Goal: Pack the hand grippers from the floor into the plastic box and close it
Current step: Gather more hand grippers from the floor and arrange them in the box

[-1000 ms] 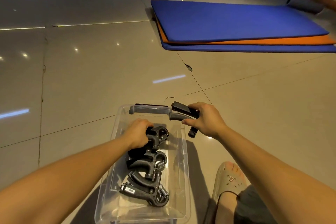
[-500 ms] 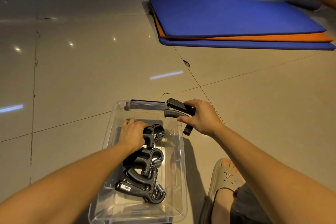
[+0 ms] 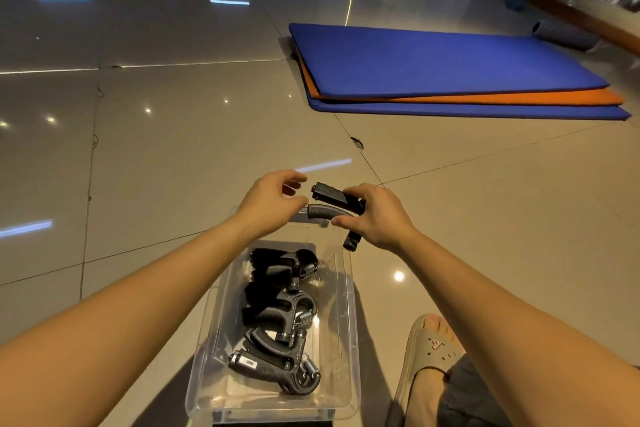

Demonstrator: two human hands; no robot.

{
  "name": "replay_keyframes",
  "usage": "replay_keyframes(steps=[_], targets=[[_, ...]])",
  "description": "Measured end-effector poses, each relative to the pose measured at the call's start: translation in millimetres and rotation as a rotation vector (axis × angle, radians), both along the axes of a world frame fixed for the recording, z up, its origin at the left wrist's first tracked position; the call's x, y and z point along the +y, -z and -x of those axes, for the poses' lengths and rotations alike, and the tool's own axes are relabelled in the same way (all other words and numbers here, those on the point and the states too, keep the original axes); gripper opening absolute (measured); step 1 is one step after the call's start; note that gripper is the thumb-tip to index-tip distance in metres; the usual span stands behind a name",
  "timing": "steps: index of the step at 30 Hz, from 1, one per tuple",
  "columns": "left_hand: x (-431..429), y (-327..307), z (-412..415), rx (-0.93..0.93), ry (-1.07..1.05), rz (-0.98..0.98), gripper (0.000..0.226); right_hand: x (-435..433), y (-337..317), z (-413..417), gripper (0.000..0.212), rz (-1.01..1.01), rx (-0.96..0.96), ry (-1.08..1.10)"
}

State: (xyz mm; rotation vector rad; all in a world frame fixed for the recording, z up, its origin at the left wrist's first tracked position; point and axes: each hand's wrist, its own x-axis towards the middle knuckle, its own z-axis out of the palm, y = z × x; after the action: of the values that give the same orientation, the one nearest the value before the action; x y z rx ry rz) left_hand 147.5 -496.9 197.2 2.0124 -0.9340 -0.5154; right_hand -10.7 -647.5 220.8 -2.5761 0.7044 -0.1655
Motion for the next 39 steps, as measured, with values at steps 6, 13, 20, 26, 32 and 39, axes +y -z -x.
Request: replay_keyframes(steps=[6,13,20,26,32,39], targets=[[22,-26,-1,-0.388,0.324,-0.182,0.088,22,-18,-13,0.061,0.031,0.006,-0.137],[44,-29,-4,-0.487,0.350,-0.145,0.069,48,-20,-21,0.057,0.115,-0.002,-0.270],[61,-7,-10,-0.446,0.293,-0.245,0.059,30,2,-9,0.048,0.056,-0.035,-0.049],[57,48,18,-0.288,0.177,-0.363,0.062,9,40,7,0.057,-0.124,0.137,0.167],[42,83,21,-0.317,0.112,-0.447,0.046,5,62,10,0.052,-0.251,0.108,0.204],[31,116,13,-0.450,0.125,-0.551,0.038,2,76,10,0.057,-0.254,0.099,0.218]])
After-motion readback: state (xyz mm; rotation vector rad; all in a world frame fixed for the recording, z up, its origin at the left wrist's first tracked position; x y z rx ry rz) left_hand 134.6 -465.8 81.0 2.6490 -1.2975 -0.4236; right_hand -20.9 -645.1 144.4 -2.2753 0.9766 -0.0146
